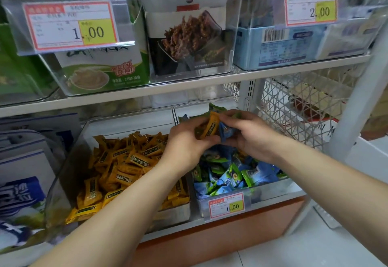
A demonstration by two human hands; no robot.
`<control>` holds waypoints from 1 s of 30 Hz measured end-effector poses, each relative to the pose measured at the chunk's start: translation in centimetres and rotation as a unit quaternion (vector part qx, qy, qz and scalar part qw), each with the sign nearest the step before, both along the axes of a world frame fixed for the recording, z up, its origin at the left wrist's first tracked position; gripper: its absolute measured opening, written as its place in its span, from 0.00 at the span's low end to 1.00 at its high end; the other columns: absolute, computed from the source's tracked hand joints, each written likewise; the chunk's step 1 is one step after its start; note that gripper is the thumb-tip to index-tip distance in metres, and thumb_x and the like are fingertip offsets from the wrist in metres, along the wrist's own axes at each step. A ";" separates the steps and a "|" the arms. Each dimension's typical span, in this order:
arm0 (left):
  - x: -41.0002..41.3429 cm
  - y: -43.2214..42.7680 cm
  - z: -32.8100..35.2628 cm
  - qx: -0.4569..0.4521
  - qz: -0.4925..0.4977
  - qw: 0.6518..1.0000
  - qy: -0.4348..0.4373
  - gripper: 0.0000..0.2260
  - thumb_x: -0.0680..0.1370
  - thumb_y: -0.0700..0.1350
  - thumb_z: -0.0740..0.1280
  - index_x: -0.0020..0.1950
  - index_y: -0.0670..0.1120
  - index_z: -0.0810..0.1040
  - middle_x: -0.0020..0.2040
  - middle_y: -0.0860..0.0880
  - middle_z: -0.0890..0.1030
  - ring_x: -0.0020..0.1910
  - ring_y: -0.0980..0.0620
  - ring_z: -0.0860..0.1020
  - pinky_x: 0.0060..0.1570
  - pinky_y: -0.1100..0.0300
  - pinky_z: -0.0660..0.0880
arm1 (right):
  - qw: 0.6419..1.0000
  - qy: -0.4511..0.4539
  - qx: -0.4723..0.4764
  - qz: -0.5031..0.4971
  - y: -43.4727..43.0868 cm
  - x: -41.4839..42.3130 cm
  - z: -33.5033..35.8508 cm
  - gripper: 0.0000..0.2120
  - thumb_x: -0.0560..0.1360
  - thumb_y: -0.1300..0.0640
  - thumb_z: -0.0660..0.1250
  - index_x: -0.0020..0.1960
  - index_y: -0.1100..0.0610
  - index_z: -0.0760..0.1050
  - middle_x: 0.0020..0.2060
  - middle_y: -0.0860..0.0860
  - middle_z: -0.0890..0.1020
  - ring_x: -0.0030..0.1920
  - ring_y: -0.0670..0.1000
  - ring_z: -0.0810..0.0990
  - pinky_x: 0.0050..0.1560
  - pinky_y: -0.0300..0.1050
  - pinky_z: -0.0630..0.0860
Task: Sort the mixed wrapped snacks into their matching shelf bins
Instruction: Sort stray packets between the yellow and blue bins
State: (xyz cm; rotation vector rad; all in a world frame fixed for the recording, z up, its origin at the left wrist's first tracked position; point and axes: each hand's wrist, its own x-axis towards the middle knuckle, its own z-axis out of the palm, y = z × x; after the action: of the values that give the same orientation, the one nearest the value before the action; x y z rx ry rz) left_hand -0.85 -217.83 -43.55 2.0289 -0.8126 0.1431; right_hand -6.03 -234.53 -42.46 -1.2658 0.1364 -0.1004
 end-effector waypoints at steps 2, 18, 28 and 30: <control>0.3 0.5 0.3 0.008 0.016 1.000 0.007 0.19 0.70 0.48 0.78 0.61 0.51 0.82 0.50 0.56 0.82 0.49 0.59 0.79 0.46 0.77 0.69 | 0.999 0.004 -0.048 -0.009 -0.3 -0.1 0.1 0.05 0.77 0.60 0.68 0.51 0.61 0.76 0.45 0.57 0.84 0.44 0.54 0.85 0.41 0.48 0.82; 4.0 9.8 1.6 0.187 0.171 0.967 -0.009 0.23 0.72 0.63 0.71 0.65 0.56 0.75 0.65 0.52 0.76 0.60 0.52 0.76 0.56 0.55 0.73 | 0.787 0.025 -0.610 -0.085 -6.3 0.2 -0.7 0.10 0.77 0.54 0.68 0.58 0.50 0.77 0.49 0.45 0.79 0.52 0.48 0.78 0.47 0.37 0.70; -0.5 4.7 0.0 0.233 0.020 0.960 -0.153 0.22 0.73 0.62 0.69 0.64 0.55 0.77 0.62 0.56 0.76 0.63 0.54 0.72 0.60 0.59 0.70 | 0.784 0.112 -0.599 0.115 -6.6 0.8 -3.6 0.24 0.73 0.57 0.73 0.67 0.51 0.71 0.57 0.50 0.80 0.54 0.51 0.80 0.59 0.51 0.76; -0.8 3.7 0.1 0.225 0.029 0.946 -0.232 0.21 0.74 0.61 0.68 0.64 0.53 0.78 0.62 0.54 0.77 0.63 0.51 0.72 0.61 0.54 0.72 | 0.805 0.107 -0.572 0.115 -6.8 0.8 -3.7 0.23 0.73 0.59 0.74 0.65 0.52 0.72 0.55 0.50 0.81 0.53 0.51 0.81 0.58 0.49 0.77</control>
State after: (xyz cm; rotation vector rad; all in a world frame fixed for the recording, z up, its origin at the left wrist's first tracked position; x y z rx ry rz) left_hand -1.67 -214.17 -43.45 2.4963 -1.1577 0.5252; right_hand -5.24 -241.37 -46.20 -2.5050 0.1139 0.2151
